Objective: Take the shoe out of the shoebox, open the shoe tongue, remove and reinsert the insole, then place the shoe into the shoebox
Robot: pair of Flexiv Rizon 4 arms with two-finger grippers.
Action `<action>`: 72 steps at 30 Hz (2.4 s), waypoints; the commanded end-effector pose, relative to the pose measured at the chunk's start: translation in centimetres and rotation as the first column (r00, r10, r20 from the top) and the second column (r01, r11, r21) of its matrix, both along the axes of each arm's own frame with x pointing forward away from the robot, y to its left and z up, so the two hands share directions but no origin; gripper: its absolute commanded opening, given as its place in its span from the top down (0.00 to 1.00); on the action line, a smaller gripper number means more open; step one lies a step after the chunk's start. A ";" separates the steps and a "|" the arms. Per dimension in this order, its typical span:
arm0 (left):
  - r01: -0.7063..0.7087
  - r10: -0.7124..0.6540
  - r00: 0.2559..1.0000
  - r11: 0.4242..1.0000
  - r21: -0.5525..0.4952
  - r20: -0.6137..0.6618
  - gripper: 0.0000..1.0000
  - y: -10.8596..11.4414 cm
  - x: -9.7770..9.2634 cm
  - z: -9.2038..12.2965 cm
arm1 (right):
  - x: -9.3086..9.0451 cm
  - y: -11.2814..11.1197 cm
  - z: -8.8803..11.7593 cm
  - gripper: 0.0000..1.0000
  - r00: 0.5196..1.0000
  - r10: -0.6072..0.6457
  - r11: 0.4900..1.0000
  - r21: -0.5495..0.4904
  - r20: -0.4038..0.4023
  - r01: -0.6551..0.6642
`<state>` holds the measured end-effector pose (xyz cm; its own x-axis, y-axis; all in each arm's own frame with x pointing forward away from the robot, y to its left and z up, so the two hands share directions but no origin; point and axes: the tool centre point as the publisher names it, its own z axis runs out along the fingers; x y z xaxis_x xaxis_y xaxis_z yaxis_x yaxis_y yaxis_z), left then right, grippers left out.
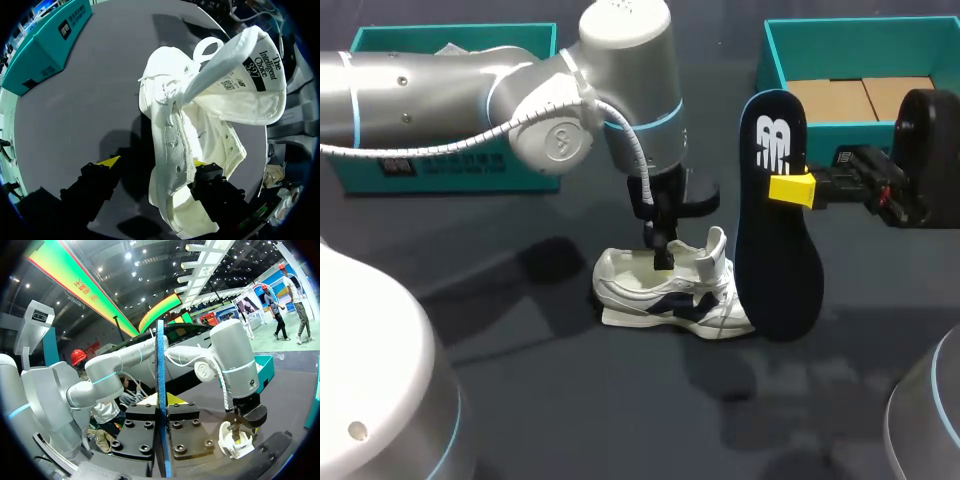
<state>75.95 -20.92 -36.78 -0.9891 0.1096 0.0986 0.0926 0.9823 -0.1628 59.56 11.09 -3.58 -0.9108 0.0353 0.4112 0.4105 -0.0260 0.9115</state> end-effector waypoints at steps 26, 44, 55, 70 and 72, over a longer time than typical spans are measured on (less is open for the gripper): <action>0.092 -0.093 0.992 0.996 -0.010 -0.081 1.00 1.0 -1.2 1.3 | -1.0 -0.2 0.1 1.00 0.997 -0.082 0.996 -0.032 -0.001 0.082; 0.576 -0.570 0.813 0.817 -0.025 0.114 1.00 1.4 -2.7 6.1 | -1.0 -0.2 0.1 1.00 0.997 -0.082 0.996 -0.032 -0.001 0.082; 0.788 -0.774 0.612 0.615 -0.037 0.163 1.00 2.7 -2.0 7.3 | -1.0 -0.2 0.1 1.00 0.997 -0.082 0.996 -0.032 -0.001 0.082; 0.941 -0.926 0.328 0.338 0.023 0.185 1.00 4.3 -3.1 6.7 | -1.0 -0.2 0.1 1.00 0.997 -0.082 0.996 -0.032 -0.001 0.082; 0.947 -0.931 0.313 0.321 0.014 0.185 1.00 4.0 -3.5 6.5 | -1.0 -0.2 0.1 1.00 0.997 -0.082 0.996 -0.032 -0.001 0.082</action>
